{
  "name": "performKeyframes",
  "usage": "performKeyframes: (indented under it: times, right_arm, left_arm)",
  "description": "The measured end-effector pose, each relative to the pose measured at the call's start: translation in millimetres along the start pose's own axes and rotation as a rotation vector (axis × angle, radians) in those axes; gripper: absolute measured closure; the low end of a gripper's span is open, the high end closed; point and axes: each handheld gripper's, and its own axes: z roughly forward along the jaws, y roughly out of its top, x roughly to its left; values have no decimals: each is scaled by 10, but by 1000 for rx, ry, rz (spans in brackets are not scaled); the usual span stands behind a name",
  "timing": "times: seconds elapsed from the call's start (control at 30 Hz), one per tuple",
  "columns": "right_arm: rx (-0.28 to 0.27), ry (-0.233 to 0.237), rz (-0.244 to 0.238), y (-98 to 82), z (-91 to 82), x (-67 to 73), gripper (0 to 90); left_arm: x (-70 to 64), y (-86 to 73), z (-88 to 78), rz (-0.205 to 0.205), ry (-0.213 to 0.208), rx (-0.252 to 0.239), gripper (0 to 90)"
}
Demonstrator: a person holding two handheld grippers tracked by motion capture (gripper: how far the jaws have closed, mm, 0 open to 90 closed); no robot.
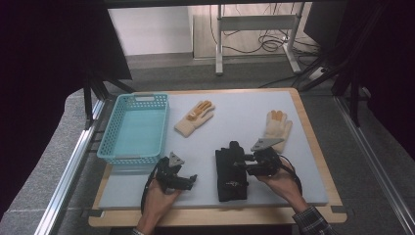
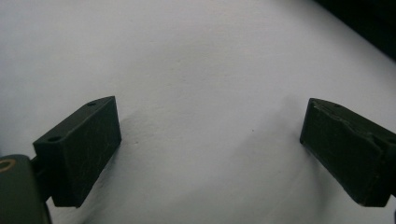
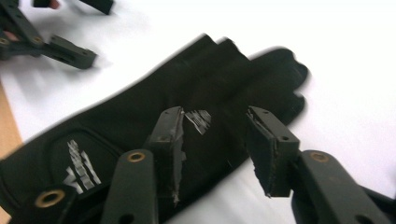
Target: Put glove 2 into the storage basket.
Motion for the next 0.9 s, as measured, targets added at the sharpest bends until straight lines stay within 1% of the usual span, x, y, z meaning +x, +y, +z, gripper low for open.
performKeyframes:
  times: [0.03, 0.13, 0.23, 0.3, 0.33, 0.43, 0.47, 0.5, 0.53, 0.6, 0.63, 0.7, 0.73, 0.77, 0.87, 0.9]
  right_arm:
    - [-1, -6, 9, -34, -20, -19, 539]
    - [-2, -6, 45, -152, -79, -66, 514]
    - [-2, -1, 62, -258, -125, -95, 503]
    - [-4, -10, 63, -323, -153, -93, 506]
    - [-5, -6, 63, -347, -162, -91, 523]
    - [-10, 4, 59, -450, -188, -68, 643]
    - [-9, 18, 57, -504, -197, -50, 714]
    - [-9, 18, 57, -504, -197, -50, 714]
    - [-6, 24, 54, -534, -201, -36, 751]
    - [-3, 42, 40, -600, -202, -4, 810]
    - [-2, 49, 30, -647, -198, 24, 841]
    - [0, 54, 25, -670, -192, 38, 849]
    - [5, 72, 24, -705, -175, 66, 860]
    - [4, 73, 21, -718, -161, 82, 861]
    - [4, 78, 8, -731, -127, 110, 864]
    - [1, 90, 14, -727, -114, 121, 864]
  left_arm:
    - [-2, 0, 1, 0, 1, -1, 57]
    - [-4, 0, -7, 5, 2, 4, 62]
    - [4, -18, -32, 15, -5, 5, 77]
    - [15, -36, -54, 20, -10, 6, 86]
    - [17, -46, -66, 20, -9, 9, 87]
    - [32, -79, -106, 37, -6, 11, 86]
    - [37, -97, -124, 50, -1, 7, 84]
    - [42, -116, -139, 57, 5, 2, 84]
    - [48, -138, -143, 47, 4, -9, 84]
    - [82, -153, -152, 21, -10, -1, 79]
    - [97, -156, -156, 19, -17, 1, 83]
    - [97, -161, -157, 21, -16, -2, 82]
    - [96, -160, -157, 22, -15, 0, 80]
    - [96, -161, -156, 22, -15, -1, 80]
    - [99, -163, -156, 21, -16, -5, 80]
    - [99, -163, -156, 20, -17, -4, 80]
